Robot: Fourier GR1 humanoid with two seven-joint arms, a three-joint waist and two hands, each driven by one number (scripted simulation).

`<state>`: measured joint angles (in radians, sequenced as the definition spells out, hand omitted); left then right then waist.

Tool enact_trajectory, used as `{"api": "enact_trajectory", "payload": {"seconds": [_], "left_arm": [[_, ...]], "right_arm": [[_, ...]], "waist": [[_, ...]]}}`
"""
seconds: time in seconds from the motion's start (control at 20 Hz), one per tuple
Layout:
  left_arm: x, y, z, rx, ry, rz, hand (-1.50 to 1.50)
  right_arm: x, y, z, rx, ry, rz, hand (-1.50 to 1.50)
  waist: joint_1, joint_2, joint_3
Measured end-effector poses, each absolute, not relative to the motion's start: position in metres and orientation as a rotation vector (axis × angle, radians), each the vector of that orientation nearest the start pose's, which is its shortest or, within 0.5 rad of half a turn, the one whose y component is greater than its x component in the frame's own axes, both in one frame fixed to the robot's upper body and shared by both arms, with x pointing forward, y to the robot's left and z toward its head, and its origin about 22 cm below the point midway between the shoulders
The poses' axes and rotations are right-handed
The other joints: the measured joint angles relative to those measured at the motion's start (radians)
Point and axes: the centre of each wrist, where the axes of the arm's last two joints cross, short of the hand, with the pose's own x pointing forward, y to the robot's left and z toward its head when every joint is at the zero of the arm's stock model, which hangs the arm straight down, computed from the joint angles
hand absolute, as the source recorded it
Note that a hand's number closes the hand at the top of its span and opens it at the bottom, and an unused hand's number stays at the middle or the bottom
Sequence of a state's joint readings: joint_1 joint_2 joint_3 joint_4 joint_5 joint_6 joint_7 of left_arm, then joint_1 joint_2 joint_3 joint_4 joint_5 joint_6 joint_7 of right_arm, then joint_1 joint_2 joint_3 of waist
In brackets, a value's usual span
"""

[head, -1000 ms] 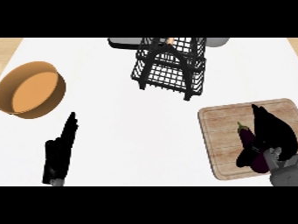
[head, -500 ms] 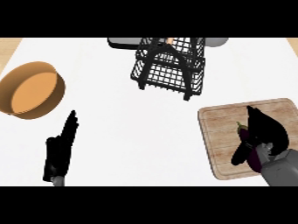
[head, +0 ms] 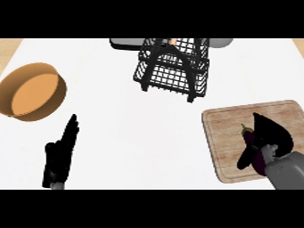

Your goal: Pick the eggplant from the cutting board and place it in the tiered basket

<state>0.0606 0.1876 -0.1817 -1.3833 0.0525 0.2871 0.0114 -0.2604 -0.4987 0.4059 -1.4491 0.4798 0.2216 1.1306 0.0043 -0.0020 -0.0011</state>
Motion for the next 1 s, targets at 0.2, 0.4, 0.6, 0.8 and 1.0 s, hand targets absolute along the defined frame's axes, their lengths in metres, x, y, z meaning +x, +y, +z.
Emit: {"api": "enact_trajectory", "payload": {"seconds": [0.2,0.4,0.6,0.8,1.0], "left_arm": [[0.215,0.248,-0.053,0.254,-1.308,-0.021,0.00],[0.216,0.245,-0.050,0.254,-1.299,-0.017,0.00],[0.217,0.240,-0.051,0.253,-1.304,-0.018,0.00],[0.213,0.246,-0.053,0.248,-1.314,-0.025,0.00],[0.215,0.243,-0.049,0.248,-1.310,-0.025,0.00]], "right_arm": [[0.281,-0.249,0.034,-0.902,-0.394,0.826,-1.50],[0.281,-0.250,0.031,-0.915,-0.401,0.821,1.50],[0.280,-0.250,0.024,-0.934,-0.419,0.839,1.50],[0.286,-0.250,0.017,-0.966,-0.425,0.880,1.50],[0.289,-0.246,0.014,-1.029,-0.438,0.934,1.50]], "waist": [[-0.001,-0.002,-0.002],[0.000,-0.004,-0.007],[0.002,-0.007,-0.011],[0.004,-0.008,-0.012],[0.003,-0.007,-0.010]]}}
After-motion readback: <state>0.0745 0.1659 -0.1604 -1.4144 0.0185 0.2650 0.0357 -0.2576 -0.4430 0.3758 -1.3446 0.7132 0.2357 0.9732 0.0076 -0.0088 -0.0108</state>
